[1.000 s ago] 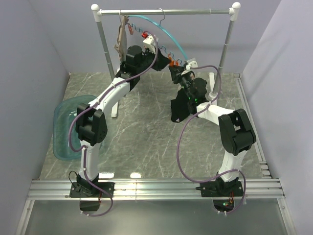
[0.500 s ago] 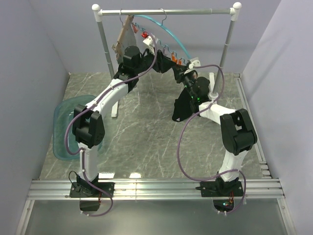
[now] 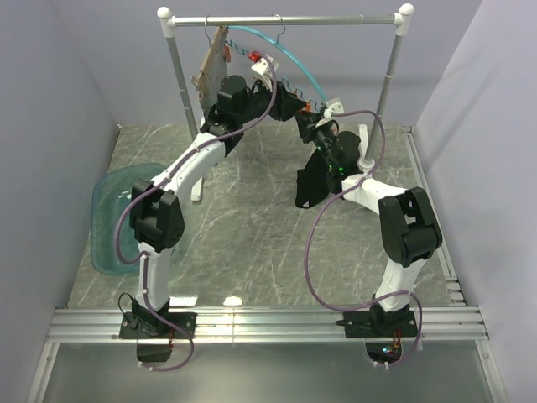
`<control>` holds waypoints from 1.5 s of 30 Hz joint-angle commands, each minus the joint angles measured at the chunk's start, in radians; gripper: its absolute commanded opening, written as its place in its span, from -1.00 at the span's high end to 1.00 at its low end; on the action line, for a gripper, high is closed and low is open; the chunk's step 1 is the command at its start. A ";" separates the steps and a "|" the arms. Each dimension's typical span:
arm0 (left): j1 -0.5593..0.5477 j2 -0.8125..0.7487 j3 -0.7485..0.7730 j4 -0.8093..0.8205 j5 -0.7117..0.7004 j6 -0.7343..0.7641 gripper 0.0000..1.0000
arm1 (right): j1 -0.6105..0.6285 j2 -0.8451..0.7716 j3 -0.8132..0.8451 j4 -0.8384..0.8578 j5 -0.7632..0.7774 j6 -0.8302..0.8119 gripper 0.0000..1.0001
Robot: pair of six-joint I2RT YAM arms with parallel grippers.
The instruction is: Clip the underwear to the hanger
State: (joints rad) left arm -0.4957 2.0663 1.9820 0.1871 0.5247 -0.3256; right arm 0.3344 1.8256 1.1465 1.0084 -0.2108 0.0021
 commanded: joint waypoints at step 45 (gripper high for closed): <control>-0.018 0.045 0.044 0.026 -0.038 -0.004 0.99 | -0.014 -0.097 -0.007 -0.050 -0.068 0.029 0.41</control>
State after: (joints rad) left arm -0.5140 2.1105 1.9976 0.1902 0.4770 -0.3046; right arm 0.3206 1.7695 1.1244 0.9527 -0.2623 0.0166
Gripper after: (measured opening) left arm 0.039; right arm 0.284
